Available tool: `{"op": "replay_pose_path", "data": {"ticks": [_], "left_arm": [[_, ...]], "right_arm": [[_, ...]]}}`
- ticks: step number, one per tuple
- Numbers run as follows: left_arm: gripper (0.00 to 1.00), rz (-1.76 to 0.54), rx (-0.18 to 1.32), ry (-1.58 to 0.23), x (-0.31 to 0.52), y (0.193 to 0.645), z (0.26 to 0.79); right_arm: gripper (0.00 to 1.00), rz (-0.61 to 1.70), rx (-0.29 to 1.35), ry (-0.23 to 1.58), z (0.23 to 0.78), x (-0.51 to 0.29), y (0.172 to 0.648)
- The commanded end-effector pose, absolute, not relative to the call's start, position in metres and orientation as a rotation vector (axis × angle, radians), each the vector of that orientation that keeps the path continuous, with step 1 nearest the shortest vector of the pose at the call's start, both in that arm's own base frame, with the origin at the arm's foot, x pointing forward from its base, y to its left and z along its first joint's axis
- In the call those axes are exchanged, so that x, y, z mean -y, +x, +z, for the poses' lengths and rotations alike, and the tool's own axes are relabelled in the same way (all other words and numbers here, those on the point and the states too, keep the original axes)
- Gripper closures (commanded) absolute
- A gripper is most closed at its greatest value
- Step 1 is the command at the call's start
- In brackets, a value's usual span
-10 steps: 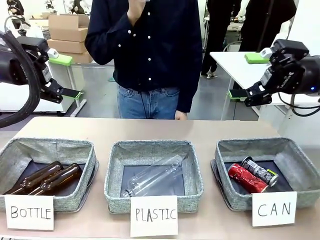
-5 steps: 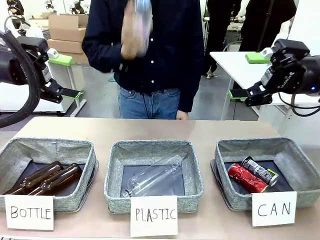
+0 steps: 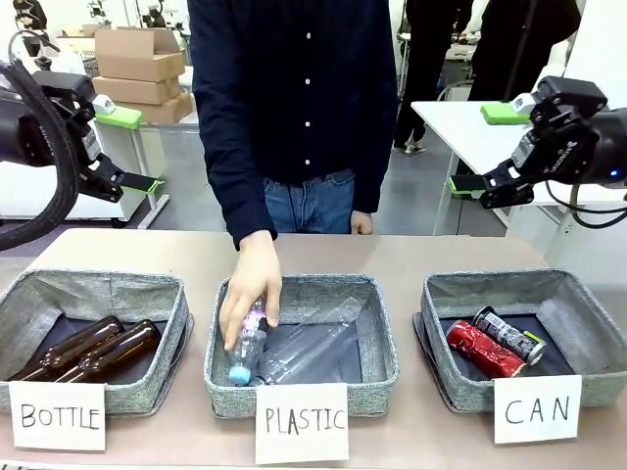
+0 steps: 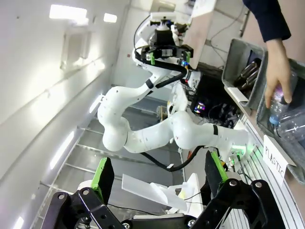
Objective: Sort the can waste into the basket.
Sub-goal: Pick up the can waste from the table and place it in the right Fabric basket.
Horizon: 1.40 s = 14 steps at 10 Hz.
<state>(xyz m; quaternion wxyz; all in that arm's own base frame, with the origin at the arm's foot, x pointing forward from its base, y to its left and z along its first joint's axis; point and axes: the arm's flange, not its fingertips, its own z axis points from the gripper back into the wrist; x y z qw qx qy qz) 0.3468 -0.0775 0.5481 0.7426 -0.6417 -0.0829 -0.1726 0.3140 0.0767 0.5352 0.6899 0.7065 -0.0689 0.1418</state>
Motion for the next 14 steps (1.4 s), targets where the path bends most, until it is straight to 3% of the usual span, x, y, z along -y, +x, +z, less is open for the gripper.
{"op": "replay_pose_path", "data": {"ticks": [1, 14], "left_arm": [[0.00, -0.378, 0.188, -1.428, 0.0787, 0.3459, 0.5514], [0.00, -0.378, 0.188, -1.428, 0.0787, 0.3459, 0.5514]], "right_arm": [[0.00, 0.309, 0.132, 1.573, 0.5389, -0.0771, 0.3131], [0.00, 0.309, 0.132, 1.573, 0.5389, -0.0771, 0.3131]]}}
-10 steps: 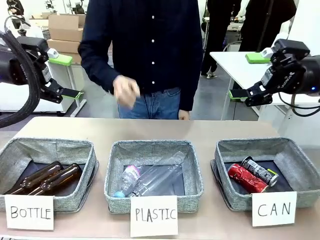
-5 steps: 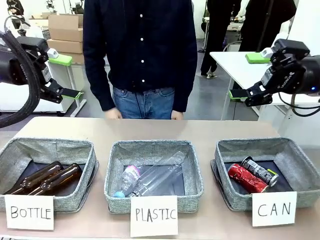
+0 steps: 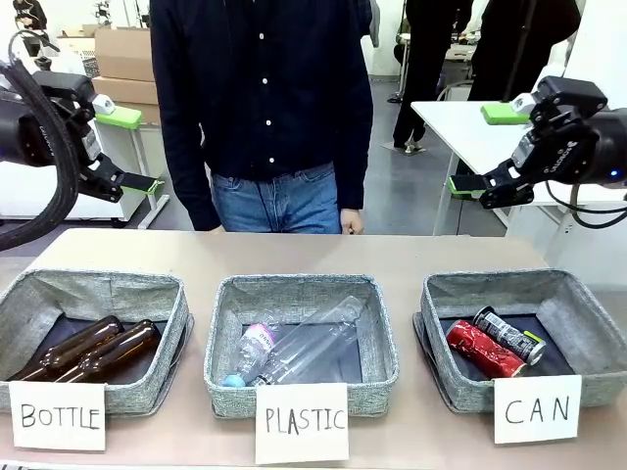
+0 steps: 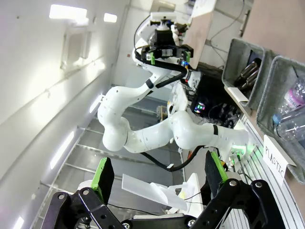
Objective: Sort the can waste into the basket.
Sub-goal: Pick up the can waste from the table and place it in the right Fabric basket.
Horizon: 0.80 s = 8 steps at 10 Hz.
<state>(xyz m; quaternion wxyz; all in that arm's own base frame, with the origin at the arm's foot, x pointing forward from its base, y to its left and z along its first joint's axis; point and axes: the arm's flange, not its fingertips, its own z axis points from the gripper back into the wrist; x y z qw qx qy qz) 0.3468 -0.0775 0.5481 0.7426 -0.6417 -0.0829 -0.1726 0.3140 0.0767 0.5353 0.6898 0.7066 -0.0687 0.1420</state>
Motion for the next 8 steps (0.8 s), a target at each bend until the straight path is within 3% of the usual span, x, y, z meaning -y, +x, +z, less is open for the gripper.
{"op": "replay_pose_path", "data": {"ticks": [1, 8], "left_arm": [[0.00, -0.378, 0.188, -1.428, 0.0787, 0.3459, 0.5514], [0.00, -0.378, 0.188, -1.428, 0.0787, 0.3459, 0.5514]], "right_arm": [[0.00, 0.309, 0.132, 1.573, 0.5389, -0.0771, 0.3131], [0.00, 0.309, 0.132, 1.573, 0.5389, -0.0771, 0.3131]]}}
